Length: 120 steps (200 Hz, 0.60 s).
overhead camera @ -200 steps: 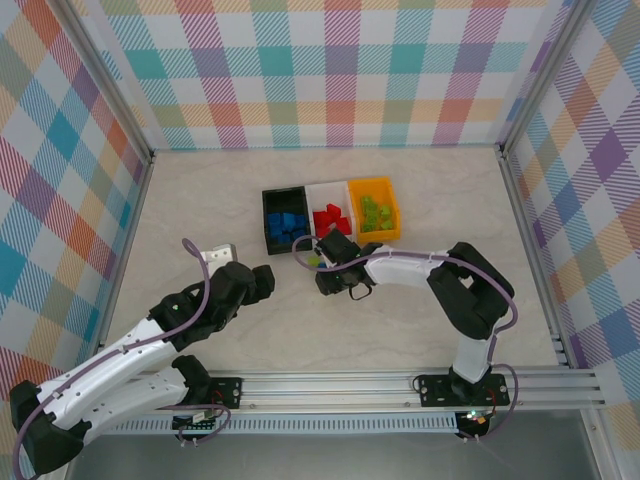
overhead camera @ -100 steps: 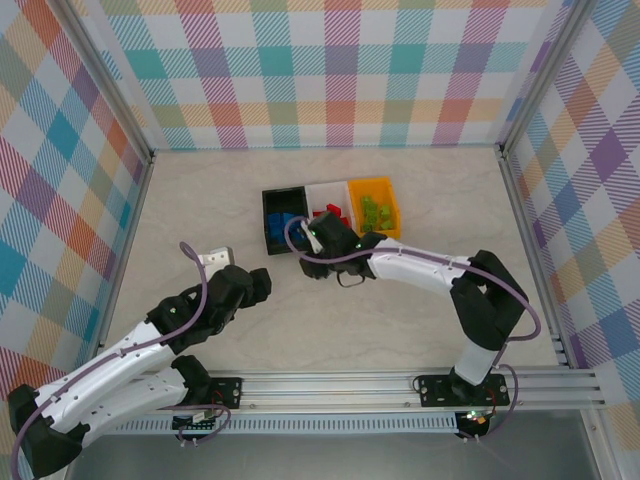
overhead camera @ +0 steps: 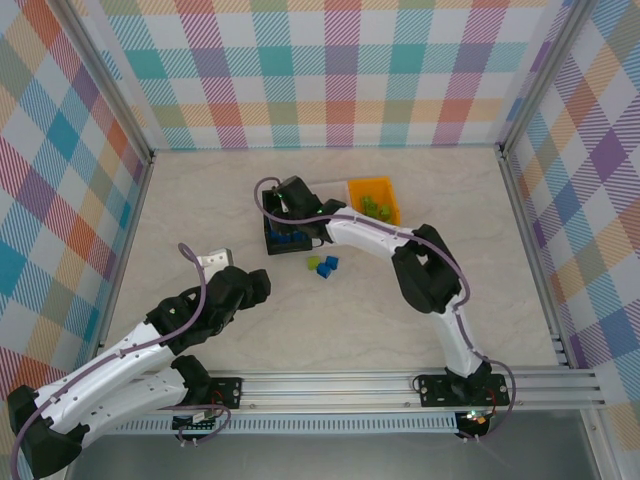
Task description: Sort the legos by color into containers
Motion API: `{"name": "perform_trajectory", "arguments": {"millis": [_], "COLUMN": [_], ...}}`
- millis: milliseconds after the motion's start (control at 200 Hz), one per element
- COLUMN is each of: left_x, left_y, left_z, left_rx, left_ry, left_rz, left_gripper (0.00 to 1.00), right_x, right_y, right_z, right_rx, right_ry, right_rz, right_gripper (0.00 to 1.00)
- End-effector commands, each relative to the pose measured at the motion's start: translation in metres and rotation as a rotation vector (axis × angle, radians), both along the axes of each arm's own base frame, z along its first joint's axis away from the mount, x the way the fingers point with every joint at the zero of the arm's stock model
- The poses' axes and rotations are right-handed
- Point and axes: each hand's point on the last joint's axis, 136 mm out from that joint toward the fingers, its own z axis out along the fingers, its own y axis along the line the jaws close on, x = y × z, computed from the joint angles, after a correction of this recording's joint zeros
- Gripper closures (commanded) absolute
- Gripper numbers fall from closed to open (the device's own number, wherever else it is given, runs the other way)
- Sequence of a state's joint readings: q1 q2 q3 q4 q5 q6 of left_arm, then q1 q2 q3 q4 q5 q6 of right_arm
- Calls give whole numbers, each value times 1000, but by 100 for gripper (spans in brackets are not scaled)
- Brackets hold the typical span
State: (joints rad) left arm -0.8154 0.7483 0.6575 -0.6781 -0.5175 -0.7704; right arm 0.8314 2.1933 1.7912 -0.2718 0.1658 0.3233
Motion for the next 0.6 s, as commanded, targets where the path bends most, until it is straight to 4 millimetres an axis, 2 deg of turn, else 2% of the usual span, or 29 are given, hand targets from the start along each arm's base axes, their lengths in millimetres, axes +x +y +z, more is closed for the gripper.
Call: {"name": "perform_trajectory", "arguments": {"millis": [0, 60, 105, 210, 310, 405, 595], "left_x": [-4, -3, -2, 1, 6, 13, 32], "left_y": [6, 6, 3, -5, -18, -33, -70], "left_z": [-5, -4, -4, -7, -10, -15, -35], "left_rx": [15, 15, 14, 4, -8, -17, -24], "left_ry": [18, 14, 15, 20, 37, 57, 147], "left_rz": [9, 9, 0, -20, -52, -86, -148], "left_gripper": [0, 0, 0, 0, 0, 0, 0], "right_x": [14, 15, 13, 7, -4, -20, -55], "right_y": [3, 4, 6, -2, -20, -45, -99], "right_z": [20, 26, 36, 61, 77, 75, 48], "right_rx": [26, 39, 62, 97, 102, 100, 58], "right_ry": [-34, -45, -65, -103, -126, -95, 6], "right_rz": [-35, -34, -20, -22, -33, -49, -83], "right_gripper": [52, 37, 32, 31, 32, 33, 31]}}
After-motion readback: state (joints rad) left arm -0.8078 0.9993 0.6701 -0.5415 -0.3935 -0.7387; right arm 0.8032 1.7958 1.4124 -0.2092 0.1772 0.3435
